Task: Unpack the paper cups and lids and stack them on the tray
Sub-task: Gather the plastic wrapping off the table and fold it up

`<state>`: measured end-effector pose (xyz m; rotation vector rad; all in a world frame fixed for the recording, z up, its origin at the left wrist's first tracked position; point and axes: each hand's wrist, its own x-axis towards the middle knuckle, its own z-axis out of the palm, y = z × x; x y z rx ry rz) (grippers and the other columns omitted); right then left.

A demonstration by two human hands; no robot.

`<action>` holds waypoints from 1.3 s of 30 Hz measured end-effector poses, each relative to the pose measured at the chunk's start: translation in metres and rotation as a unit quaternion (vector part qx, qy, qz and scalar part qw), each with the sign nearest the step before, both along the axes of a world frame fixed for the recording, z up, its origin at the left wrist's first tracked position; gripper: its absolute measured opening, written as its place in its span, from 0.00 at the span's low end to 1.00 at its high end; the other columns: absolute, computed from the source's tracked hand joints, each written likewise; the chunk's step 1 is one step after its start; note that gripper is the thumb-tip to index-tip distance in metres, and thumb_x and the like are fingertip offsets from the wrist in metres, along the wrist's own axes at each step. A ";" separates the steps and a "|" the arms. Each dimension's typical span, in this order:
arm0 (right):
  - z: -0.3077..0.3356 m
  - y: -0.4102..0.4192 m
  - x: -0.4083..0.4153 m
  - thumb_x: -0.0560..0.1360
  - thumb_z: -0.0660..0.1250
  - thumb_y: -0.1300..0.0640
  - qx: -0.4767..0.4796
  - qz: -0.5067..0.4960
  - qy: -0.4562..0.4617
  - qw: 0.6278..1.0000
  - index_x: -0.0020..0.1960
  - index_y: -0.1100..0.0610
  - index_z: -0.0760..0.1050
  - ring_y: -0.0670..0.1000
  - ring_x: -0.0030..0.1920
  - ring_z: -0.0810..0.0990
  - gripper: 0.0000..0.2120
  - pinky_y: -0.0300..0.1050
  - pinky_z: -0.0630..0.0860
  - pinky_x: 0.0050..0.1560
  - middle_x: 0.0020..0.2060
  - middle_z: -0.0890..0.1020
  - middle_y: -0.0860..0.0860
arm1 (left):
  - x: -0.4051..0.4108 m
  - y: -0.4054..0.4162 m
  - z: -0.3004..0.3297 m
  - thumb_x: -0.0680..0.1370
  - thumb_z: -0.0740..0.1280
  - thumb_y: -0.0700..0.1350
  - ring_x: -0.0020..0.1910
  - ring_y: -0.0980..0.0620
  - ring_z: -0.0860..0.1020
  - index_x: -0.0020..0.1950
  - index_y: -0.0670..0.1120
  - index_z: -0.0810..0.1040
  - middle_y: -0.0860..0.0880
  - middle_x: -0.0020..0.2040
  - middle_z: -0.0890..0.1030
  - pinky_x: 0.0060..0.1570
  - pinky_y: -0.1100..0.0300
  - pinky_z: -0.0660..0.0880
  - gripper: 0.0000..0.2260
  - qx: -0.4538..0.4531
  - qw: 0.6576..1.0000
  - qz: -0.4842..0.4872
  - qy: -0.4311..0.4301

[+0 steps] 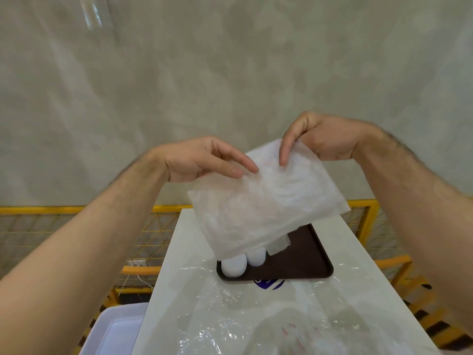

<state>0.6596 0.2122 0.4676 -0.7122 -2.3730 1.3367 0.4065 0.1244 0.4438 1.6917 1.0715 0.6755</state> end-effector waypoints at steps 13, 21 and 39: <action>-0.177 -0.024 -0.016 0.67 0.65 0.23 -0.519 0.112 0.428 0.732 0.80 0.56 0.61 0.60 0.79 0.57 0.53 0.57 0.44 0.80 0.80 0.60 0.58 | 0.034 -0.018 -0.071 0.72 0.71 0.33 0.41 0.53 0.84 0.49 0.47 0.87 0.46 0.45 0.86 0.45 0.60 0.81 0.12 0.054 0.958 0.191 -0.207; -0.178 -0.037 -0.010 0.77 0.66 0.62 -0.329 -0.055 0.300 0.894 0.63 0.62 0.80 0.57 0.62 0.82 0.16 0.48 0.79 0.60 0.63 0.81 0.60 | 0.043 -0.031 -0.131 0.76 0.71 0.35 0.45 0.54 0.83 0.49 0.55 0.87 0.52 0.48 0.87 0.44 0.61 0.77 0.14 0.088 0.915 0.345 -0.190; -0.121 0.000 -0.001 0.75 0.64 0.66 -0.262 -0.035 0.163 0.950 0.60 0.64 0.79 0.54 0.53 0.85 0.14 0.45 0.82 0.52 0.54 0.85 0.58 | 0.004 -0.017 -0.095 0.74 0.69 0.39 0.35 0.51 0.84 0.52 0.42 0.85 0.45 0.42 0.86 0.38 0.57 0.82 0.08 -0.062 0.959 0.190 -0.201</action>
